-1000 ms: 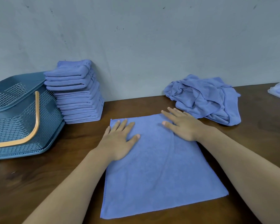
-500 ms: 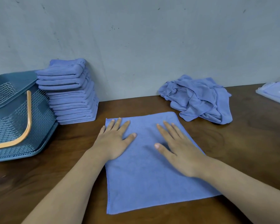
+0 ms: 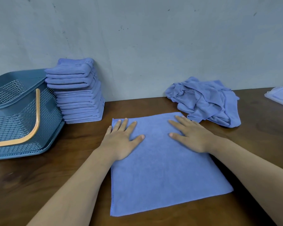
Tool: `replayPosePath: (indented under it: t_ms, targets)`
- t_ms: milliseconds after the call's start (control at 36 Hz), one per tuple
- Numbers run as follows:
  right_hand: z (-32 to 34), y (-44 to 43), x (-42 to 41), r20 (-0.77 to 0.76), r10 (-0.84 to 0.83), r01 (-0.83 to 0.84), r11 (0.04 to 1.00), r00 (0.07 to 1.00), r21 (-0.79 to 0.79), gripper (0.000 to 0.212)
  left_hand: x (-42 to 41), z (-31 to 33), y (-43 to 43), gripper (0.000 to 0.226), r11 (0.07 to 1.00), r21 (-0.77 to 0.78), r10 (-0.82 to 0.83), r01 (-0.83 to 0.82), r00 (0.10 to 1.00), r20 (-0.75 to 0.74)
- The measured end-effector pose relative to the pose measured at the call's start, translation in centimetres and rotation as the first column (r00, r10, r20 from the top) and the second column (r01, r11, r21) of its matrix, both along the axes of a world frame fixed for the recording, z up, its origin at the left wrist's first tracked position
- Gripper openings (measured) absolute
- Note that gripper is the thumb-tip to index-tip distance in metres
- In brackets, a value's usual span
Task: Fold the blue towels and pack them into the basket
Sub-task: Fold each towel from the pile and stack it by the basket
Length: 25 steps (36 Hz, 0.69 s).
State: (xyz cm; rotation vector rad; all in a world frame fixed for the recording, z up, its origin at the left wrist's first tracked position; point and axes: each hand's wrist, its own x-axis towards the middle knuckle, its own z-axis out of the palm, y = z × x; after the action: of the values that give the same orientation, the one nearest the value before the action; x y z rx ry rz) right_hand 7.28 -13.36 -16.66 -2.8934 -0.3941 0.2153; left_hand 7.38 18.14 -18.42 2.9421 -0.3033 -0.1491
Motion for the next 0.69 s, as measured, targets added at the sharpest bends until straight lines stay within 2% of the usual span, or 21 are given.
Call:
replayPosePath:
  t_ms: [194, 278, 361, 417, 472, 528, 611, 694]
  targets:
    - [-0.7, -1.3, -0.8, 0.035, -0.011, 0.013, 0.997, 0.999, -0.070, 0.091, 0.3, -0.1, 0.1, 0.093, 1.000, 0.008, 0.007, -0.007, 1.000, 0.006]
    - [-0.1, -1.5, -1.4, 0.092, -0.007, 0.029, 0.972, 0.996, -0.234, 0.086, 0.4, -0.1, 0.2, 0.091, 1.000, 0.019, 0.009, -0.009, 1.000, 0.003]
    - [0.5, -0.3, -1.9, 0.256, 0.094, 0.010, 0.925, 0.962, -0.379, 0.074, 0.4, -0.2, 0.1, 0.088, 0.999, 0.035, 0.002, -0.002, 1.000, 0.018]
    - [0.6, 1.4, -1.8, 0.271, 0.175, -0.089, 0.949, 0.946, -0.304, 0.067, 0.3, -0.3, 0.1, 0.086, 0.998, 0.053, -0.017, 0.013, 0.996, 0.090]
    - [0.7, 3.3, -1.4, 0.143, 0.198, -0.184, 0.977, 0.970, -0.107, 0.064, 0.2, -0.4, 0.0, 0.085, 0.998, 0.053, -0.033, 0.025, 0.988, 0.150]
    - [0.5, 4.8, -0.2, 0.068, 0.199, -0.200, 0.980, 0.978, 0.006, 0.067, 0.2, -0.2, 0.2, 0.088, 1.000, 0.023, -0.012, 0.009, 0.994, 0.106]
    - [0.3, 4.9, 2.3, 0.075, 0.150, -0.148, 0.988, 0.986, -0.038, 0.073, 0.5, 0.3, 1.1, 0.101, 0.999, -0.037, 0.036, -0.036, 0.999, -0.001]
    - [-0.3, 3.3, 3.9, -0.004, 0.029, -0.029, 0.999, 1.000, -0.035, 0.082, 0.6, 0.6, 2.2, 0.112, 0.995, -0.088, 0.047, -0.049, 0.999, -0.024]
